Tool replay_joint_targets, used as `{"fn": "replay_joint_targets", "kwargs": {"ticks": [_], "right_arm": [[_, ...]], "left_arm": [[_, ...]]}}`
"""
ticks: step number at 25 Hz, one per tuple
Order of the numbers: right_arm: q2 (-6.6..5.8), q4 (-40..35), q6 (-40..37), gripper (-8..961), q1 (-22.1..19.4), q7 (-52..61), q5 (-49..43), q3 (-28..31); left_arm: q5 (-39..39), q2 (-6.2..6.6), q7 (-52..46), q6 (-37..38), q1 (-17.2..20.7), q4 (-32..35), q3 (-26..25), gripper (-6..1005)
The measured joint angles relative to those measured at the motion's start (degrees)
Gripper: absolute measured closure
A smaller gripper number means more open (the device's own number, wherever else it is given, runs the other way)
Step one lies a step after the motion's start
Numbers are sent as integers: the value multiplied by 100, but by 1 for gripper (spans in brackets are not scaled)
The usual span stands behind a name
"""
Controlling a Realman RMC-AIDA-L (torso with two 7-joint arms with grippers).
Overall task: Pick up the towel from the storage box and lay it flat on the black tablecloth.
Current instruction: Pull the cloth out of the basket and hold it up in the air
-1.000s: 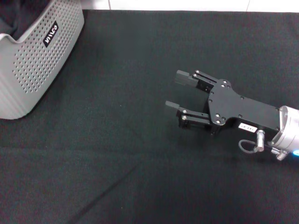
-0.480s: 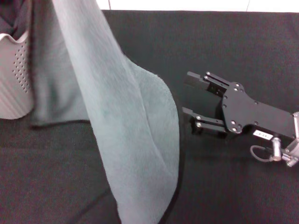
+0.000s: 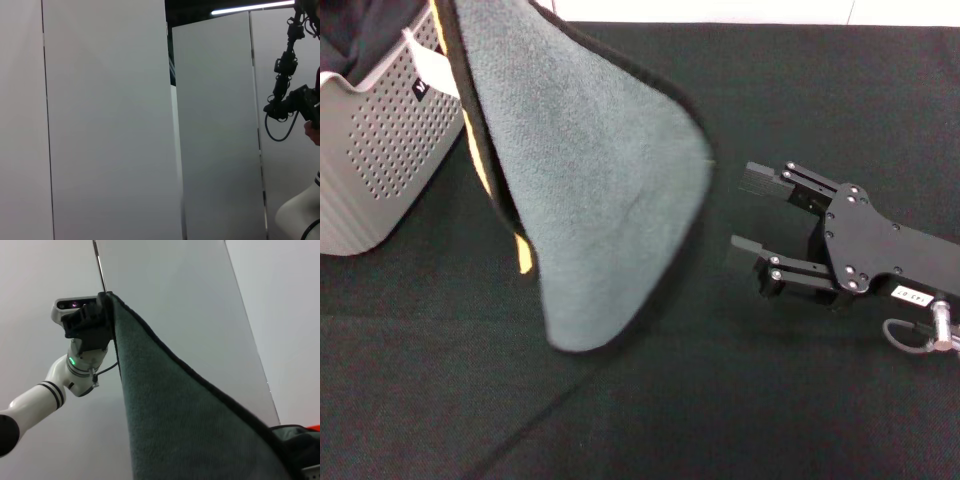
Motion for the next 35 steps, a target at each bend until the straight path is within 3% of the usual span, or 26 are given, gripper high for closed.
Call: {"fn": "replay_joint_targets", "kwargs": {"ticks": [6,11,16,20,26,30,35], "right_arm": [[83,6,235,126,42,-66,-19,-7],[145,8,399,125,132,-100,-105,-39],[130,7,376,125,243,23,-330,-43],[-49,7,213,125,366,553,-650,-20],[-410,165,-263,126,618,1314,-701,-24],[-508,386,-504,125,786,1429,-683,-5],[-509,431,-510,125,894,1483,-797,-36]], "left_arm": [[61,51,147,4,-70,-122,282,991],[99,193,272,7,-102,-130,756,990],[130,383,384,12,-112,-132,1022,990],[198,506,435,19,-128,-134,1126,990],[139,541,446,33,-243,-91,1286,990],[81,636,447,38,-413,-95,1464,990],[77,758,447,39,-610,-87,1644,990]]}}
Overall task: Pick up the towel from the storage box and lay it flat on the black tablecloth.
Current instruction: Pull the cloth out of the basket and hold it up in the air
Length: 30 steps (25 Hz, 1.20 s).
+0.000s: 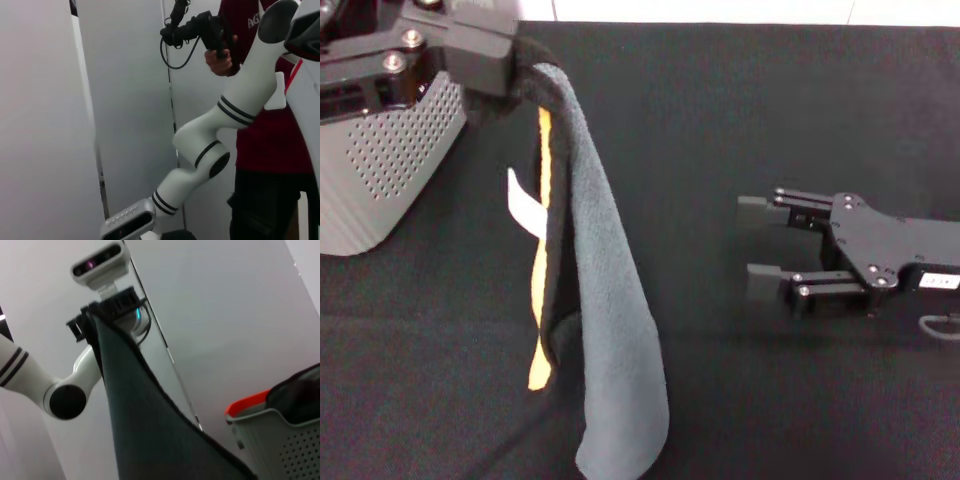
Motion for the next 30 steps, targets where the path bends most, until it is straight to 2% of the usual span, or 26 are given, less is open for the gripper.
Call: {"fn": "replay_joint_targets", "kwargs": {"ticks": [5,11,17,22,25,28,30], "right_arm": [[87,6,293,125,6,-58,-51,-11],[147,6,611,126,18,-130,-176,-1],[183,-4,963,126,27,-134,-321,1],[152,7,1208,125,32,-134,-434,6],[107,-6,1269,125,5,-138,-455,90],[79,-3,1250,125,-30,-177,-465,271],[58,-12,1244,125,-73,-224,-462,331]], "left_arm": [[286,-51,19,-1,-43,-31,21,990],[467,-80,145,-1,-36,-156,326,990],[951,-258,294,-1,-29,-516,710,989],[1268,-398,445,-5,-61,-877,1088,989],[1648,-608,465,-24,-102,-934,819,989],[1898,-868,476,-38,-163,-941,211,989],[1974,-979,490,-90,-195,-942,-102,989]]}}
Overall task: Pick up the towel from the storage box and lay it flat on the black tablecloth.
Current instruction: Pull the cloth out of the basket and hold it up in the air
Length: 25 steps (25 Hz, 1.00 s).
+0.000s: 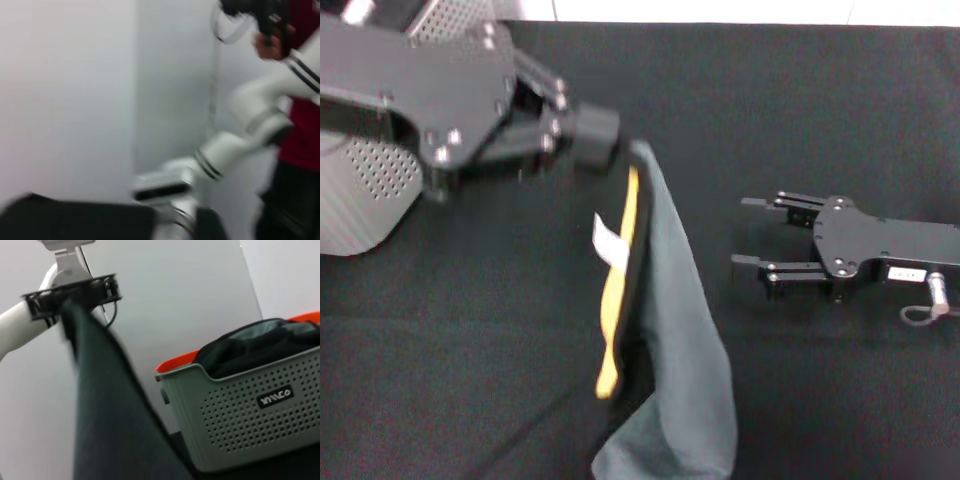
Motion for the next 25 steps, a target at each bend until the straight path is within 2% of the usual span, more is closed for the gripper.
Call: {"fn": "replay_joint_targets", "kwargs": {"ticks": [2,4,12,18,21,24,25], "right_arm": [[-17,-23,-5,125,-38,-44,4,68],[-29,-31,-18,125,-71,-74,4,132],[-44,-49,-432,126,-117,-208,-68,114],[55,-270,-836,127,-132,-263,-396,108],[196,-345,-856,127,-145,-249,-470,99],[311,-318,-628,127,-127,-217,-550,121],[315,-316,-556,128,-137,-208,-556,141]], "left_arm": [[94,-122,16,-191,-16,-17,-306,989],[210,-183,43,-423,-24,-87,-454,989],[983,-284,104,-1253,-418,-707,-519,989],[1585,-475,87,-1729,-598,-750,-491,989],[1685,-562,92,-1887,-611,-782,-479,989],[1813,-588,150,-1921,-614,-813,-315,988],[1834,-572,184,-1889,-599,-811,-189,988]]}}
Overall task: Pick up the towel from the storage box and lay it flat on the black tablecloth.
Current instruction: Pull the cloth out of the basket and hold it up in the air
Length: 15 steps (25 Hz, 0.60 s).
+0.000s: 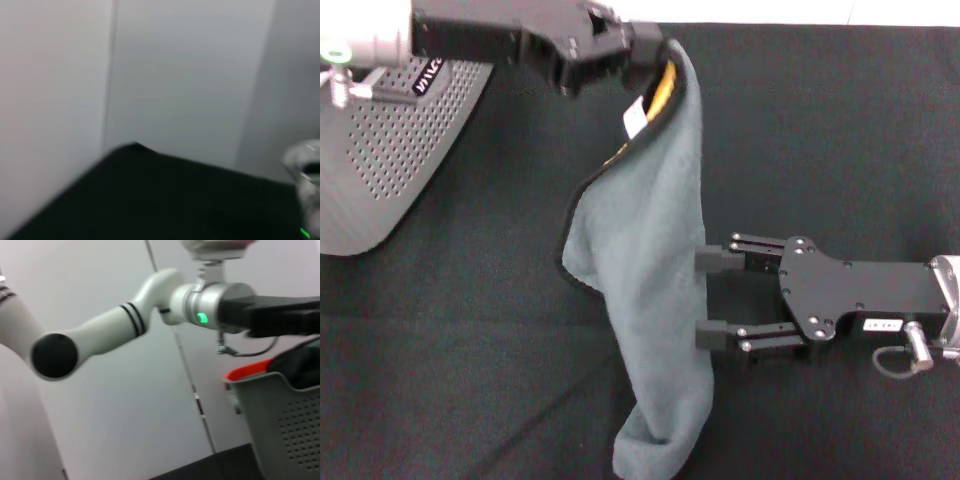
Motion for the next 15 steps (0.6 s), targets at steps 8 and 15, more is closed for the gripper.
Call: {"fn": "replay_joint_targets", "kwargs": {"ticks": [8,15], "right_arm": [[-220,31,-37,129,-280,146,-17,305],[-541,64,-2,129,-520,250,-6,562]], "left_arm": [[-328,250,139,1476,61,71,252,988],[-1357,744,79,1972,300,-91,1258,988]]}}
